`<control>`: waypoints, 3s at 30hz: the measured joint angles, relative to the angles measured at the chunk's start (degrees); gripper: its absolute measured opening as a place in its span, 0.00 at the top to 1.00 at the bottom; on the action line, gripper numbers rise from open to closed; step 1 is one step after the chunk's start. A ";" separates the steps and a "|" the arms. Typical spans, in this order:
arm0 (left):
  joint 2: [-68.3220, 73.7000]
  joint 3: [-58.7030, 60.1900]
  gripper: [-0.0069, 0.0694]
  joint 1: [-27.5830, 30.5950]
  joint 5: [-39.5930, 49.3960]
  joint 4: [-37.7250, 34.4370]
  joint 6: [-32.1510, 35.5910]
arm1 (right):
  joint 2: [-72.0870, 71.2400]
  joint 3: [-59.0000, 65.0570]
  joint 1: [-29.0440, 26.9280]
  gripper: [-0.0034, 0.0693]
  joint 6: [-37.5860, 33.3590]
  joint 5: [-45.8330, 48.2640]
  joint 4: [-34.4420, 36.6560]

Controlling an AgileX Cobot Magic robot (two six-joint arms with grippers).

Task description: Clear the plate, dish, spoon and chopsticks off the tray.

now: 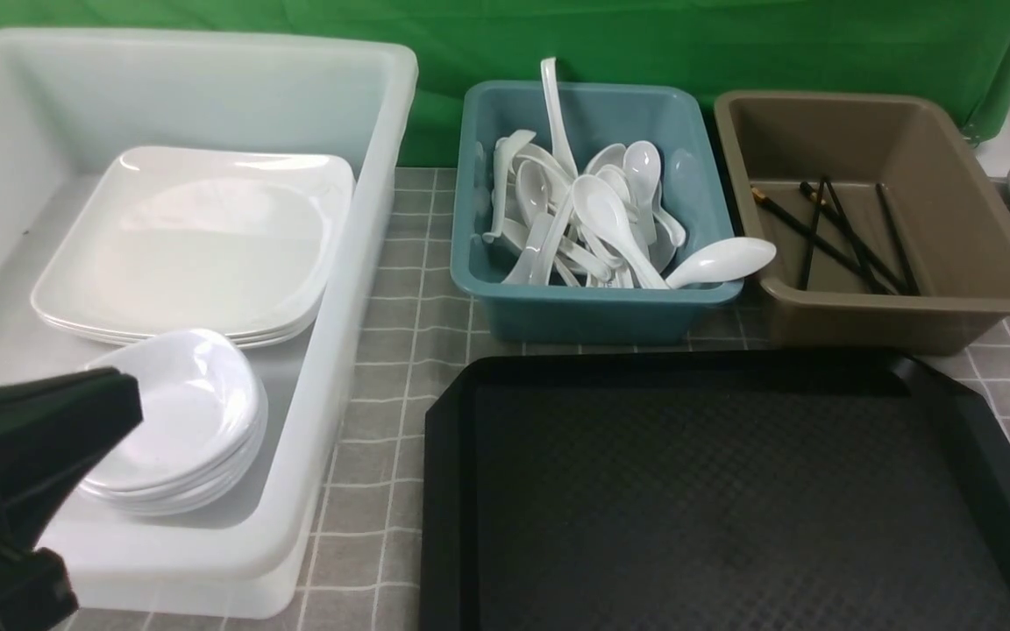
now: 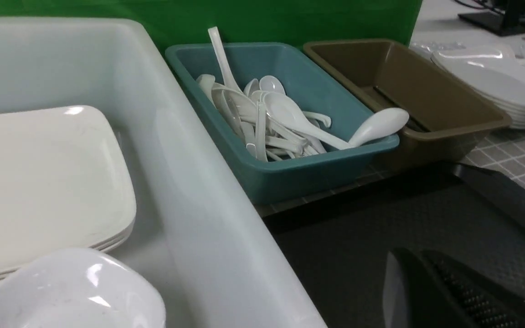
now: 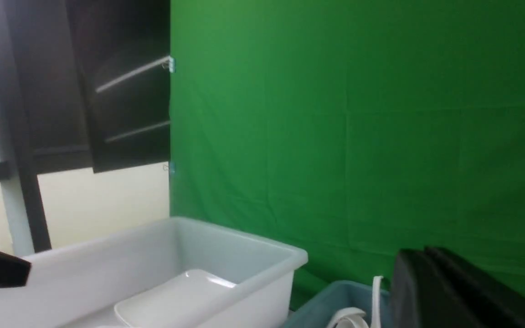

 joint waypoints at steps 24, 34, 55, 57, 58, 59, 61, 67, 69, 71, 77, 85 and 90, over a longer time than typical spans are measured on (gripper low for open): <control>-0.23 3.67 0.90 0.00 -7.12 -1.04 -0.21 | -4.07 2.81 0.00 0.82 1.19 -1.15 0.00; -0.23 3.67 0.90 0.00 -7.11 0.73 0.02 | -4.07 2.81 0.00 0.78 1.19 -1.15 0.00; -24.23 22.93 0.90 19.78 -13.82 19.52 -14.80 | -4.07 2.81 0.00 0.70 1.19 -1.15 0.00; -26.12 25.10 0.90 21.71 -13.90 19.52 -15.08 | -4.07 2.81 0.00 0.70 1.19 -1.15 0.05; -26.60 26.45 0.90 22.09 -14.01 19.52 -15.09 | -4.07 2.81 0.00 0.69 1.19 -1.15 0.05; -26.66 26.65 0.90 22.09 -13.91 19.52 -15.15 | -4.07 2.81 0.00 0.69 1.19 -1.10 0.05; -26.94 27.74 0.90 21.62 -13.55 19.70 -15.20 | -4.07 2.81 0.00 0.68 1.19 -1.10 0.05; -26.97 27.81 0.90 19.91 -9.20 21.41 -15.20 | -4.07 2.81 0.00 0.66 1.19 -1.10 0.05; -26.97 27.81 0.90 19.91 -9.20 21.41 -15.20 | -4.07 2.81 0.00 0.66 1.19 -1.10 0.05; -26.97 27.81 0.90 19.91 -9.20 21.45 -15.20 | -4.07 2.81 0.00 0.65 1.19 -1.10 0.05; -27.02 27.81 0.90 19.91 -9.20 21.59 -15.20 | -4.07 2.81 0.00 0.64 1.19 -1.10 0.05; -27.02 27.81 0.90 19.91 -9.20 21.59 -15.20 | -4.07 2.81 0.00 0.63 1.19 -1.10 0.05; -27.02 27.81 0.90 19.91 -9.20 21.59 -15.20 | -4.07 2.81 0.00 0.63 1.19 -1.15 0.05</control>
